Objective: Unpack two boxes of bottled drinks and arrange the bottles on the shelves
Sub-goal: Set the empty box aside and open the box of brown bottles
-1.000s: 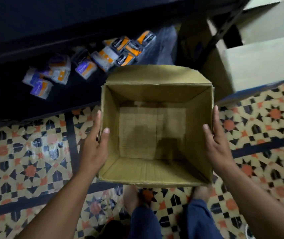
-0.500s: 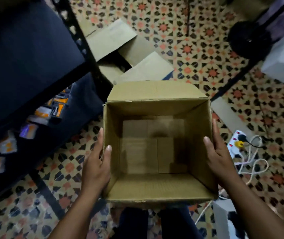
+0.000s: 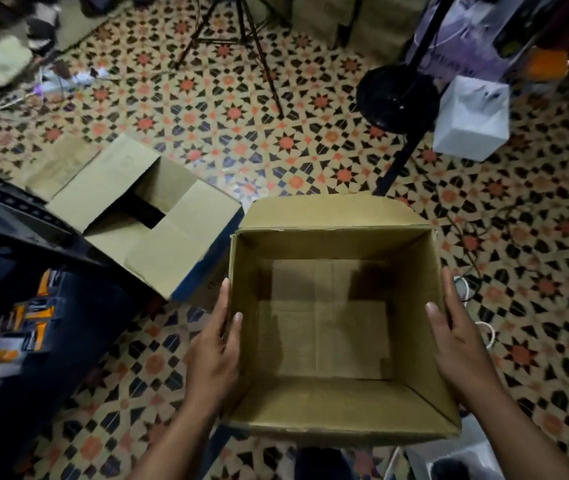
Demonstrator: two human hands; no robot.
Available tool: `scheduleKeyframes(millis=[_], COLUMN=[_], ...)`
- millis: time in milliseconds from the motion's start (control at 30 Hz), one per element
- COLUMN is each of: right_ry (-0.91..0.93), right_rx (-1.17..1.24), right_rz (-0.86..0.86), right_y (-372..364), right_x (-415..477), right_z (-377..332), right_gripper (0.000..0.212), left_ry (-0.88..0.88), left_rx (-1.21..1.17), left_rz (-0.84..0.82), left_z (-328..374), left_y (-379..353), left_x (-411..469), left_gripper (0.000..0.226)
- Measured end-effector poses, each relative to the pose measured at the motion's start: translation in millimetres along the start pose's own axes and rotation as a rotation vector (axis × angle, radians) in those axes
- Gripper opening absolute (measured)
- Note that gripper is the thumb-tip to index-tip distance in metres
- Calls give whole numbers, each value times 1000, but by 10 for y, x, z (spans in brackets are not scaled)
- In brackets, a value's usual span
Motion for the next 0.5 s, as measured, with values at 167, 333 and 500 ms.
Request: scheduleKeyframes(millis=[167, 333, 500], right_ry=[-75, -70, -70], right_rx=[-19, -11, 0], right_rz=[23, 28, 28], right_y=[328, 462, 386], right_x=[427, 850, 1249], right_z=[-146, -335, -512], right_gripper=[57, 57, 56], left_ry=[34, 27, 59], left_rx=[7, 26, -44], left_rz=[-40, -35, -51], left_z=[330, 451, 210], left_y=[-335, -526, -674], left_x=[401, 864, 1267], left_gripper=[64, 61, 58])
Point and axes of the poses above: each hand's wrist, its own x-axis towards the middle knuckle, its own y-axis out of the back of the hand, z = x × y, the point moved 2 cm from there along x, towards the middle knuckle, and after that the axes turned 14 degrees about -y, right-handed, at the moved point
